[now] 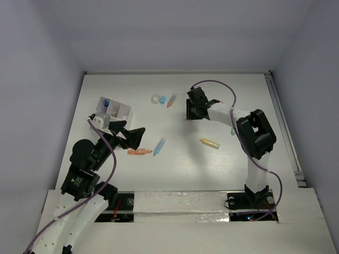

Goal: Sort the stationery into containers
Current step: Pick up the stationery from the center of the board, then place the stationery in the storage box.

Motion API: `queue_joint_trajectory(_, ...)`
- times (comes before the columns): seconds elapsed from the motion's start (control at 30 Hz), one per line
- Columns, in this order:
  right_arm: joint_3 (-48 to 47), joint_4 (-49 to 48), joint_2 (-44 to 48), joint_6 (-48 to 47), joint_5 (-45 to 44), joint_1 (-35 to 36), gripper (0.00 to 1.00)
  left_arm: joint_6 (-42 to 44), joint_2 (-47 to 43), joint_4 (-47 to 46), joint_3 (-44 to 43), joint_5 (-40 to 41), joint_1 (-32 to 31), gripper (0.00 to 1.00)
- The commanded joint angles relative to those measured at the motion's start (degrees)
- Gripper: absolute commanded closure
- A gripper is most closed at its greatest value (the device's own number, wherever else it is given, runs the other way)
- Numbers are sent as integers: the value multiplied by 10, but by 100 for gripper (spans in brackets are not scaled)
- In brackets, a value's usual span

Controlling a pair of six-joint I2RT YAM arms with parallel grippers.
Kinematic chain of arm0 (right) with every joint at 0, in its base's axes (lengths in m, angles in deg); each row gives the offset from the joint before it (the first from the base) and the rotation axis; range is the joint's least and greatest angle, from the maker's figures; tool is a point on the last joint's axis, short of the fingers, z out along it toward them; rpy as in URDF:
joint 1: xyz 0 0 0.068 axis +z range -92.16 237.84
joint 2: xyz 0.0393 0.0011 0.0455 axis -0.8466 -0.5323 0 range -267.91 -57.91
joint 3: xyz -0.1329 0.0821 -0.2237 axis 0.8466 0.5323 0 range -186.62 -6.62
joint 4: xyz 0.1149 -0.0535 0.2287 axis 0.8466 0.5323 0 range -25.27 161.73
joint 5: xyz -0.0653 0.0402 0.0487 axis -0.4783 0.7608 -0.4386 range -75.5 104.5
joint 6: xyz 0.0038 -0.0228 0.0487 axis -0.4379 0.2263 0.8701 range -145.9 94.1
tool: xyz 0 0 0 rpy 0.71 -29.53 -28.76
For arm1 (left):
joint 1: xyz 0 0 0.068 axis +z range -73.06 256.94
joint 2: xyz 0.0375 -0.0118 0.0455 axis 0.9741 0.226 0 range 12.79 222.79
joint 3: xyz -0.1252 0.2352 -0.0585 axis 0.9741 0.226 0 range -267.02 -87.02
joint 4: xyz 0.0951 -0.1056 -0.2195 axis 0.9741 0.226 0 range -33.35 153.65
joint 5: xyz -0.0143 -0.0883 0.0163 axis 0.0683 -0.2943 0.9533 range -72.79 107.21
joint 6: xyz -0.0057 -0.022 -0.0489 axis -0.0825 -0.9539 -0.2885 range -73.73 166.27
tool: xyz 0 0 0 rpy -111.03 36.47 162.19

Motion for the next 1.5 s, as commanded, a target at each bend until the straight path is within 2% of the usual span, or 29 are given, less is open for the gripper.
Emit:
queue_joint_trajectory(0.0, -14, -99, 66, -13, 61, 47, 84, 3, 8, -32, -12, -9, -4, 1)
queue_joint_trajectory(0.17, -64, -219, 51, 13, 176, 105, 83, 2, 7, -29, -15, 0, -4, 1)
queue_joint_trajectory(0.37, -193, -307, -52, 51, 286, 166, 80, 3, 5, -28, -17, 7, 1, 1)
queue_joint_trajectory(0.57, -323, -336, -145, 54, 298, 200, 80, 2, -2, -28, -18, 10, 7, 1)
queue_joint_trajectory(0.8, -498, -278, -261, 54, 271, 219, 79, 2, -3, -29, -17, 9, 12, 1)
queue_joint_trajectory(1.1, -624, -237, -357, 57, 245, 224, 75, 3, -2, -30, -17, 5, 12, 1)
queue_joint_trajectory(1.2, -635, -235, -366, 58, 244, 224, 70, 2, -1, -31, -16, 3, 12, 1)
queue_joint_trajectory(1.23, -634, -236, -366, 58, 244, 224, 63, 2, 0, -31, -17, 3, 12, 1)
queue_joint_trajectory(1.3, -633, -237, -366, 57, 243, 224, 57, 2, 0, -31, -16, 4, 12, 1)
queue_joint_trajectory(1.33, -632, -237, -365, 56, 243, 224, 51, 2, 1, -31, -16, 4, 12, 1)
queue_joint_trajectory(1.47, -620, -250, -350, 56, 243, 224, 41, 2, 3, -32, -16, 3, 12, 1)
